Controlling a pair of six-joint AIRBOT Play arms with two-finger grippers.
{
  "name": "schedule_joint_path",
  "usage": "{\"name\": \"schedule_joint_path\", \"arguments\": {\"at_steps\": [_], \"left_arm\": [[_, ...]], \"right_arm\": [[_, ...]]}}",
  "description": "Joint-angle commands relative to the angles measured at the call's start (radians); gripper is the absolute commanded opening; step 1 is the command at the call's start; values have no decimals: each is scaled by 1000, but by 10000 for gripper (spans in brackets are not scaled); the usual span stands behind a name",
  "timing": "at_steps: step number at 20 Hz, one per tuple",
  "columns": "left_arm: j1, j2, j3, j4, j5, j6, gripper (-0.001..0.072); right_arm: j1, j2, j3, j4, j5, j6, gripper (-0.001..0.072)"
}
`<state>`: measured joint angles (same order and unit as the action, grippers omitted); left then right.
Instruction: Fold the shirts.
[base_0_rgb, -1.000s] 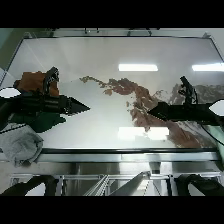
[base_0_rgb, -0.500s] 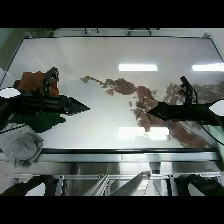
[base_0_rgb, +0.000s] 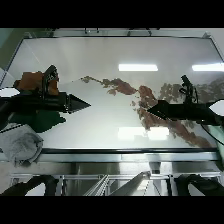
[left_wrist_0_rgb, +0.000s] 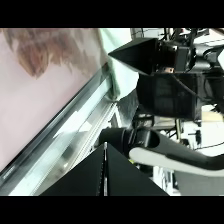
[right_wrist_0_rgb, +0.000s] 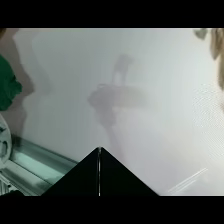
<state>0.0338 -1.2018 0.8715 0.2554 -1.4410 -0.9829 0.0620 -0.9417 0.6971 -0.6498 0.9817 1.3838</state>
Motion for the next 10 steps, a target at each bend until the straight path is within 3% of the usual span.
{"name": "schedule_joint_path", "arguments": {"at_steps": [1, 4, 5, 7, 8, 10], "left_arm": [[55, -26, 104, -37, 39, -38, 4], [253, -122, 347, -38, 63, -76, -1], [330, -163, 431, -35, 66, -74, 183], [462, -246, 560, 60, 133, -77, 720], [520, -288, 610, 153, 184, -81, 713], [603, -370, 679, 348, 288, -81, 714]], "right_arm": [[0, -11, 0, 47, -34, -2, 16], [0, -46, 0, 45, -51, -80, 18], [0, -60, 0, 45, -59, -80, 67], [0, -92, 0, 45, -89, -80, 446], [0, -106, 0, 45, -104, -80, 509], [0, -128, 0, 45, -130, -79, 501]]}}
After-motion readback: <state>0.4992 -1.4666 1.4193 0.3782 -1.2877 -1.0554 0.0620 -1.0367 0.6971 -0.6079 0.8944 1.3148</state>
